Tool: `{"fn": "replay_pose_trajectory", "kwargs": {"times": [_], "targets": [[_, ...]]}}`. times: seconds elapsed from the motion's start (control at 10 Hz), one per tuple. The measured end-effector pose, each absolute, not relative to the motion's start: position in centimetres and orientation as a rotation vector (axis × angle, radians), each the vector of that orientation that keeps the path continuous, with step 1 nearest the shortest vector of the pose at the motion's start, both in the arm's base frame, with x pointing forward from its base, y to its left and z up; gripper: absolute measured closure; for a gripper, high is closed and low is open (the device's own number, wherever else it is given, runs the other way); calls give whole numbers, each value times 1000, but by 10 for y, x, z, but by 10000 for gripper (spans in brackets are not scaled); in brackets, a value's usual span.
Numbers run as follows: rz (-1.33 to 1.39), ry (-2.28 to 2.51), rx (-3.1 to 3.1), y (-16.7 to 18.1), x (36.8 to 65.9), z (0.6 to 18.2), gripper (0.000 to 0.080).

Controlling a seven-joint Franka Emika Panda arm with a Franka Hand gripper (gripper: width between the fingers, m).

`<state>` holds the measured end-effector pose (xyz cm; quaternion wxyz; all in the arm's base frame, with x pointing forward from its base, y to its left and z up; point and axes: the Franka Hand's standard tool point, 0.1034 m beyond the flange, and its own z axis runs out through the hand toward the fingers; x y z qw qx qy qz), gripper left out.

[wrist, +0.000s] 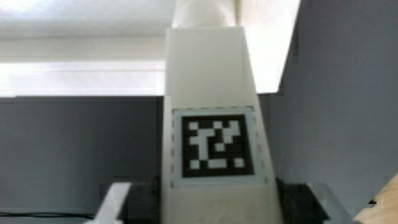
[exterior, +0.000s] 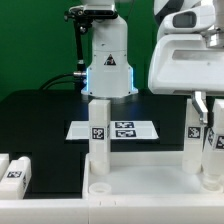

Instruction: Assemble desk

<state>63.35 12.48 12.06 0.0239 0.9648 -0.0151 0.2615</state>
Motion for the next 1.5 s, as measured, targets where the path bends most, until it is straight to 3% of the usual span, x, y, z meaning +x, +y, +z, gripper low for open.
{"fn": "replay_pose_trajectory", "kwargs": {"times": [1.1, 1.5], "targets": [[846, -2, 2970, 123, 635, 119, 514], [839, 6, 2966, 123, 633, 110, 514]]}}
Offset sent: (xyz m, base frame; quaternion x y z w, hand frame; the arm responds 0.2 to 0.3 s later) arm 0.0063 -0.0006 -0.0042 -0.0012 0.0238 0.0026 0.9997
